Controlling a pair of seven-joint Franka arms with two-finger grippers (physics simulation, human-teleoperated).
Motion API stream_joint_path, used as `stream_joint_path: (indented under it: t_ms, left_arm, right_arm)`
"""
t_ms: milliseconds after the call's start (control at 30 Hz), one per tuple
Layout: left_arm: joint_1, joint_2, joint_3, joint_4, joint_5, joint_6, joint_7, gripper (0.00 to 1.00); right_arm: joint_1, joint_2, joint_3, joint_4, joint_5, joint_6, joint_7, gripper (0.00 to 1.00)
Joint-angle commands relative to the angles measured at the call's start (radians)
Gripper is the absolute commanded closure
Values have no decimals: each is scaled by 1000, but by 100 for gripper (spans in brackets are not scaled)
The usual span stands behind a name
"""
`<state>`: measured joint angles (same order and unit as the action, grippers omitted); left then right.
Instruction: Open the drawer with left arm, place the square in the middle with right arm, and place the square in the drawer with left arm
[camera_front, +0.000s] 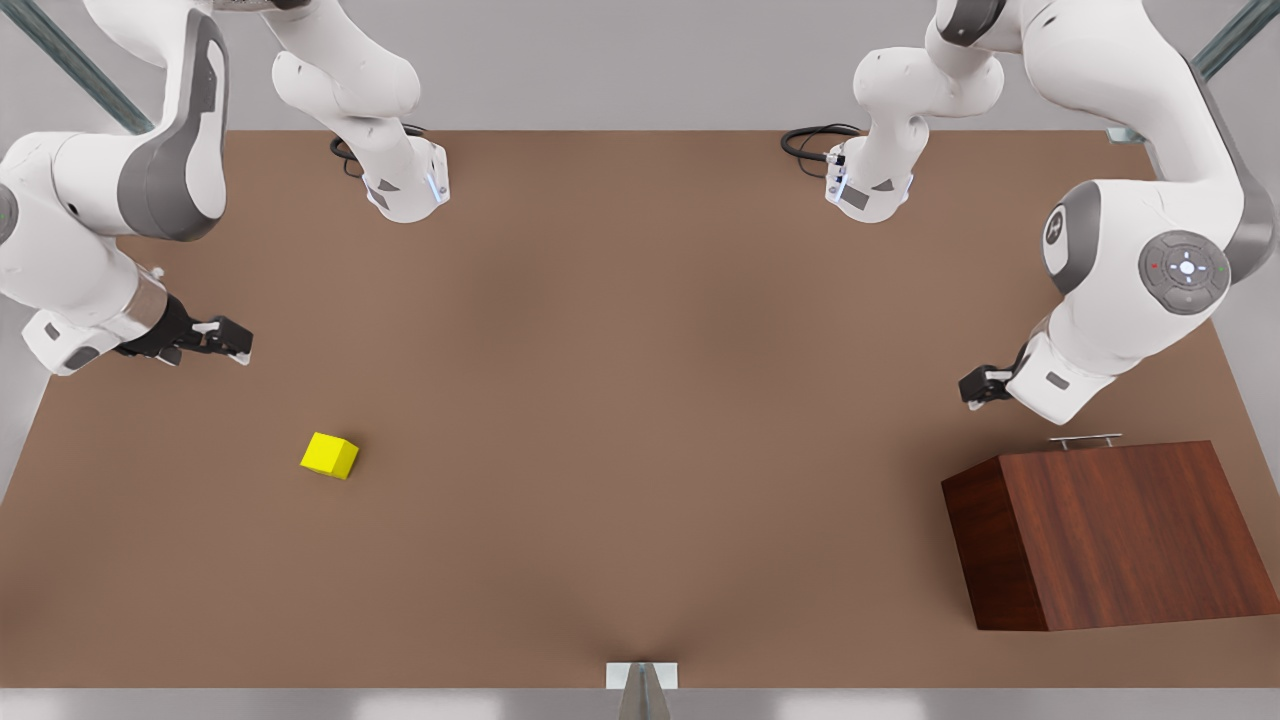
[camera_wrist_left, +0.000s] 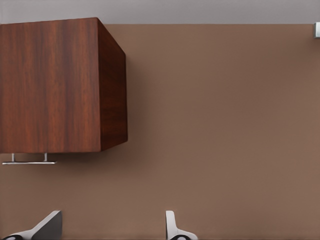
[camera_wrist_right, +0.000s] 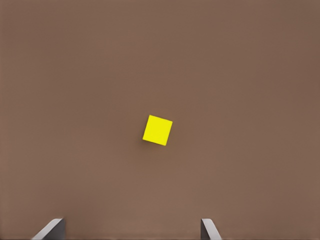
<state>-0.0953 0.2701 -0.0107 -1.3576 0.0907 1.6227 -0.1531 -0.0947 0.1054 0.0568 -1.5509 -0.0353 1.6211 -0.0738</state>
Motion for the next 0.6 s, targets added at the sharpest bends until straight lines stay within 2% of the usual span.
stream_joint_path:
  t_ms: [0,67,100,167,233,300,433,567]
  left_arm:
    - [-1,1,0,0,8,0,-2,0]
    - [-1,-12,9,-31,34,2,-61,0]
    - [0,-25,14,-61,47,11,-227,0]
    - [2,-138,28,-299,44,267,-549,0]
    - [0,-179,52,-373,37,341,-744,0]
    - [-1,-265,106,-543,35,505,-882,0]
    - [22,-278,135,-661,37,634,-1126,0]
    - [49,-262,159,-725,37,726,-1261,0]
  right_arm:
    - [-5,0,0,0,0,0,0,0]
    - [-5,0,-2,-3,0,6,0,0]
    - [-5,8,-2,-6,0,16,0,0]
    - [-8,46,-8,-23,-2,74,8,0]
    - [-8,68,-32,-96,2,195,-7,0]
    - [4,92,-40,-127,14,209,54,0]
    - [52,186,-35,-107,2,267,294,0]
    - [52,298,-57,-86,14,292,345,0]
